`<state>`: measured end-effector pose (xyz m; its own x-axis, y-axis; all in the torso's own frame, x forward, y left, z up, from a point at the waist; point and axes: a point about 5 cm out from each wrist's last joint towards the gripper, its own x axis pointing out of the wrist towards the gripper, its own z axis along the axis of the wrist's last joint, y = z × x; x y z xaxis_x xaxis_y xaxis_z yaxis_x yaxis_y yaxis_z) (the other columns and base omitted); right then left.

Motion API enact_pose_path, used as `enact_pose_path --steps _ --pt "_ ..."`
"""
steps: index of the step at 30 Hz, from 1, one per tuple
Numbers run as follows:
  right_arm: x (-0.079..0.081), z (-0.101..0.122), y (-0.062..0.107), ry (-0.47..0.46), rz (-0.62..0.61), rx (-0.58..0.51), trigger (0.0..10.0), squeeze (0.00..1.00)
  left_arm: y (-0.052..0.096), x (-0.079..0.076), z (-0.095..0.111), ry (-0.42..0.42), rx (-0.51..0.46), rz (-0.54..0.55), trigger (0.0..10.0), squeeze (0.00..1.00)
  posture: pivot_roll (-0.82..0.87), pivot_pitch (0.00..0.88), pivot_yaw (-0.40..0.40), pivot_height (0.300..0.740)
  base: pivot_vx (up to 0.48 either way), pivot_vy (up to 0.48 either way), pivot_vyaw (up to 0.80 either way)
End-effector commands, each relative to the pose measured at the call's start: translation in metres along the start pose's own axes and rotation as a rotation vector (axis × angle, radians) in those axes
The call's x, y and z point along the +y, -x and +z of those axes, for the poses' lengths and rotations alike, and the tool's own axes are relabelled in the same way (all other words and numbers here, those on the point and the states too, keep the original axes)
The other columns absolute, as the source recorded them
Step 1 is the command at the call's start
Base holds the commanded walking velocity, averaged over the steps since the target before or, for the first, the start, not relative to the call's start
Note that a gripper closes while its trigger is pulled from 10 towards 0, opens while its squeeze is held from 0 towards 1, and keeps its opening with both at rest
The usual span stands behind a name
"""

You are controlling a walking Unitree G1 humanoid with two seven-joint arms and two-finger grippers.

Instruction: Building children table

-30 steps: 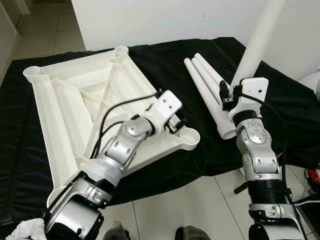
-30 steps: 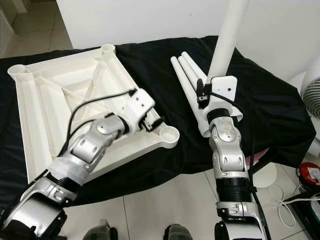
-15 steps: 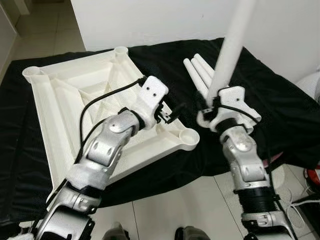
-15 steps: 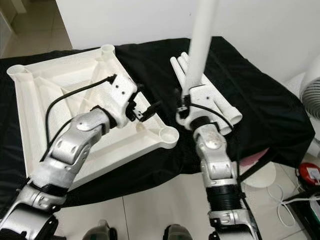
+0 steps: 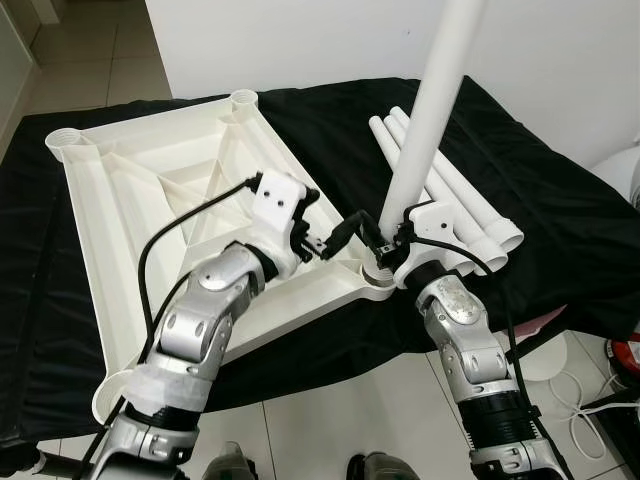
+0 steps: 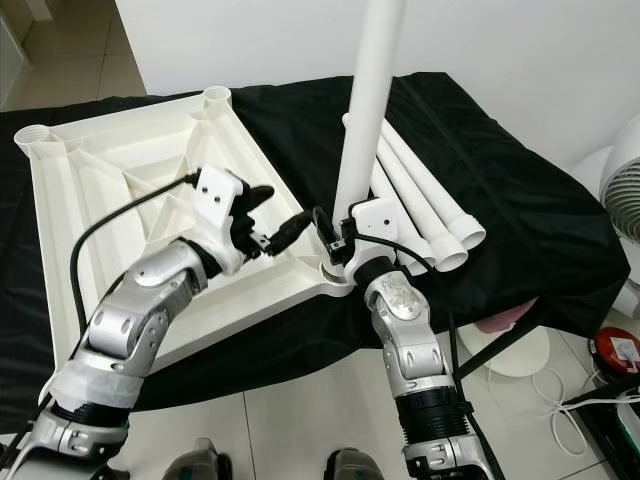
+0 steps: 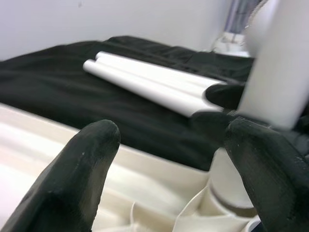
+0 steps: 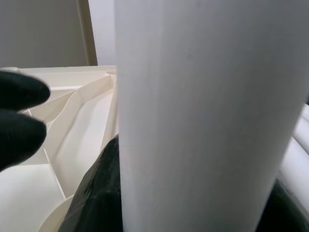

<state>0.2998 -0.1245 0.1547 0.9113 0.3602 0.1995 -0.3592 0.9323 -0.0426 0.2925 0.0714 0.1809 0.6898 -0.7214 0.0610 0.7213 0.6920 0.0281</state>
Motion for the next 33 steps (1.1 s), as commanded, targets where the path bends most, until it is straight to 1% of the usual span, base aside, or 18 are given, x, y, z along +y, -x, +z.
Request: enact_pose_path --steps 1,2,5,8,9,10,11,15,19,23,25,28,33 --pt "-0.004 -0.010 0.005 -0.029 -0.020 0.036 10.0 0.00 0.002 0.006 0.000 -0.012 -0.006 0.090 10.0 0.00 0.00 0.017 -0.027 0.740 0.000 0.000 0.00" --pt "-0.005 -0.014 0.007 -0.040 -0.022 0.045 10.0 0.00 0.005 0.008 -0.001 -0.025 -0.008 0.102 10.0 0.00 0.00 0.022 -0.025 0.740 0.000 0.000 0.00" --pt "-0.002 -0.027 0.015 -0.064 -0.010 0.077 10.0 0.00 0.011 0.009 0.002 -0.001 -0.044 0.073 10.0 0.00 -0.01 0.028 -0.024 0.740 0.000 0.000 0.00" --pt "-0.001 -0.029 0.016 -0.063 -0.004 0.082 10.0 0.00 0.012 0.008 0.004 0.002 -0.051 0.061 10.0 0.00 -0.01 0.028 -0.024 0.740 0.000 0.000 0.00" --pt "0.000 -0.031 0.017 -0.059 0.008 0.083 10.0 0.00 0.014 0.006 0.005 0.005 -0.054 0.029 10.0 0.00 0.00 0.029 -0.024 0.740 0.000 0.000 0.00" --pt "0.000 -0.031 0.017 -0.059 0.008 0.083 10.0 0.00 0.014 0.006 0.005 0.005 -0.054 0.029 10.0 0.00 0.00 0.029 -0.024 0.740 0.000 0.000 0.00" --pt "0.003 -0.035 0.019 -0.050 0.043 0.083 10.0 0.00 0.016 -0.001 0.007 0.011 -0.054 -0.038 10.0 0.00 0.00 0.030 -0.020 0.740 0.000 0.000 0.00" --pt "0.005 -0.038 0.021 -0.041 0.077 0.077 10.0 0.00 0.016 -0.007 0.007 0.018 -0.045 -0.063 10.0 0.00 0.00 0.032 -0.017 0.740 0.000 0.000 0.00" --pt "0.007 -0.041 0.020 -0.026 0.111 0.085 10.0 0.00 0.015 -0.009 0.007 0.015 -0.045 -0.064 10.0 0.00 0.00 0.032 -0.014 0.740 0.000 0.000 0.00" --pt "0.006 -0.044 0.015 -0.009 0.130 0.089 10.0 0.00 0.014 -0.013 0.007 0.021 -0.046 -0.083 10.0 0.00 0.00 0.031 -0.012 0.740 0.000 0.000 0.00" --pt "0.006 -0.044 0.014 -0.006 0.135 0.089 10.0 0.00 0.015 -0.015 0.007 0.027 -0.045 -0.096 10.0 0.00 0.01 0.031 -0.013 0.740 0.000 0.000 0.00" --pt "0.006 -0.046 0.009 0.009 0.154 0.089 10.0 0.00 0.019 -0.023 0.003 0.022 -0.017 -0.155 10.0 0.00 0.01 0.032 -0.013 0.740 0.000 0.000 0.00" --pt "0.006 -0.047 0.008 0.018 0.163 0.091 10.0 0.00 0.021 -0.024 0.002 0.016 -0.008 -0.161 10.0 0.00 0.01 0.033 -0.016 0.740 0.000 0.000 0.00"
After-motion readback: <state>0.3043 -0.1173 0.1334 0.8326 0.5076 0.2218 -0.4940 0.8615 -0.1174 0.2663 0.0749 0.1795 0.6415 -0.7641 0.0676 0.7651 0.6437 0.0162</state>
